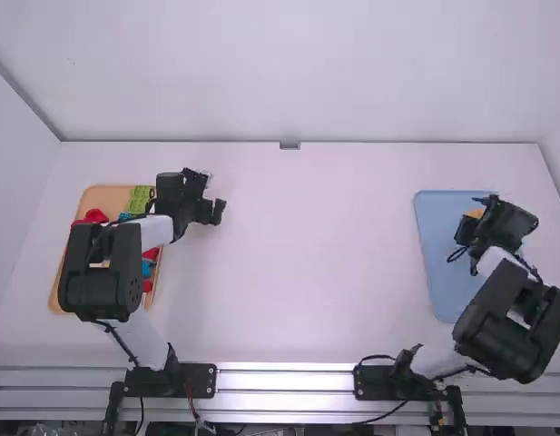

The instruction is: Assemble lego blocks to make yellow taxi

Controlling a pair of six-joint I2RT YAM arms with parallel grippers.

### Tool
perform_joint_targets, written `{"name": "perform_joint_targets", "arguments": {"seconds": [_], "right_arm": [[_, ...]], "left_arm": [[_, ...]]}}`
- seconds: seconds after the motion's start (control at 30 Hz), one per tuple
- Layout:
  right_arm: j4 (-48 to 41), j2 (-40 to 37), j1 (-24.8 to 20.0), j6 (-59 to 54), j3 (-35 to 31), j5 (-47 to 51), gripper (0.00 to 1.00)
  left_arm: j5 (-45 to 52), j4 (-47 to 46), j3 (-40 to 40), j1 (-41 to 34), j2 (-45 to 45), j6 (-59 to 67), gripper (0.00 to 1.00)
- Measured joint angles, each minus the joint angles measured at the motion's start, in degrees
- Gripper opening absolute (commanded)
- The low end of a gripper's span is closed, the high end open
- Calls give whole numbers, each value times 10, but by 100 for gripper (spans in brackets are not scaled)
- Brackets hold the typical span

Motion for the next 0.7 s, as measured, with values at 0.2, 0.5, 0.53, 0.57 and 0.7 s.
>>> {"name": "perform_joint_targets", "arguments": {"seconds": [0.2,0.5,0.53,0.57,0.7], "right_arm": [[17,59,-16,12,0,9,69],[-38,47,17,16,0,63,99],[-55,32,30,16,-1,82,99],[-73,10,45,15,-1,101,99],[-112,-76,99,12,0,145,99]], "left_arm": [[-44,-30,0,0,0,-55,99],[-57,-138,0,0,-78,-56,99],[-58,-157,0,0,-99,-56,99],[-58,-173,0,0,-120,-56,99],[-58,-200,2,0,-180,-56,99]]}}
